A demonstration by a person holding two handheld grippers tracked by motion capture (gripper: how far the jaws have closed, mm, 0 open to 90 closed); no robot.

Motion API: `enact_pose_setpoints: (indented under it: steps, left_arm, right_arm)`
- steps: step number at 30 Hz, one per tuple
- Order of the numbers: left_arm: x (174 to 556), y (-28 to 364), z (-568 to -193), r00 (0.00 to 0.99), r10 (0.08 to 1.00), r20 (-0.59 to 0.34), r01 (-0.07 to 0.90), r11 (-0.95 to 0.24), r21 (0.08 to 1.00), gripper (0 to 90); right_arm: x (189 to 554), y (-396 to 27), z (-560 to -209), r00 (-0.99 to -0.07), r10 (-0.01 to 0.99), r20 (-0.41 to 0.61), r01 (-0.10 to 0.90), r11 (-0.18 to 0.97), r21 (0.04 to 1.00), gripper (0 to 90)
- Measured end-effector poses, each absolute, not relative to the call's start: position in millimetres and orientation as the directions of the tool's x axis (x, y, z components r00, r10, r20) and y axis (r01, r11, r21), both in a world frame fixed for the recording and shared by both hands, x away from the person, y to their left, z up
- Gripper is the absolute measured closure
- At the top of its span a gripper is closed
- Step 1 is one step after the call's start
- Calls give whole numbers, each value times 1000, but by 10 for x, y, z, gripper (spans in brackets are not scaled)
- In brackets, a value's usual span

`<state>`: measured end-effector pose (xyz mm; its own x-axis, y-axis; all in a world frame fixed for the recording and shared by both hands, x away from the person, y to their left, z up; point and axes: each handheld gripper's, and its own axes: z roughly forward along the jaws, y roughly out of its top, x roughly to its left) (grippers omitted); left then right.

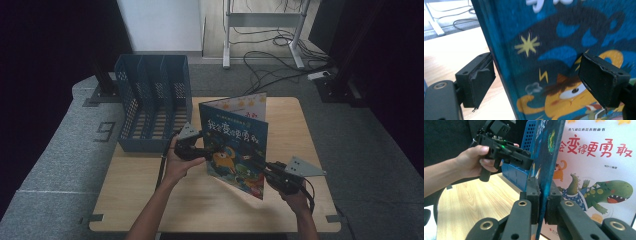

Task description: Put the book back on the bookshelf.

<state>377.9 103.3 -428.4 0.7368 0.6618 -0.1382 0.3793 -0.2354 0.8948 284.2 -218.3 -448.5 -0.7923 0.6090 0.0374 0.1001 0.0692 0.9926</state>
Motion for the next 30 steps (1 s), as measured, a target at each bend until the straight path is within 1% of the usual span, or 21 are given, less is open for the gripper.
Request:
enact_pose_setpoints:
  steps: [6, 18, 25, 30]
  left_arm:
    - [3814, 1029, -4212, 752, 639, -161, 376, -215, 901, 141]
    - [3870, 1025, -4151, 779, 600, -182, 371, -206, 906, 108]
    - [3840, 1032, -4143, 777, 605, -174, 368, -212, 905, 135]
    - [3801, 1040, -4138, 784, 595, -176, 360, -205, 910, 149]
  right_arm:
    - [2840, -2184, -4486, -794, 607, 37, 99, 70, 993, 834]
    - [2827, -2194, -4493, -798, 602, 28, 96, 81, 992, 834]
    - [2832, -2213, -4507, -802, 597, 23, 93, 87, 992, 830]
    - [2840, -2221, -4521, -798, 603, 13, 94, 104, 990, 808]
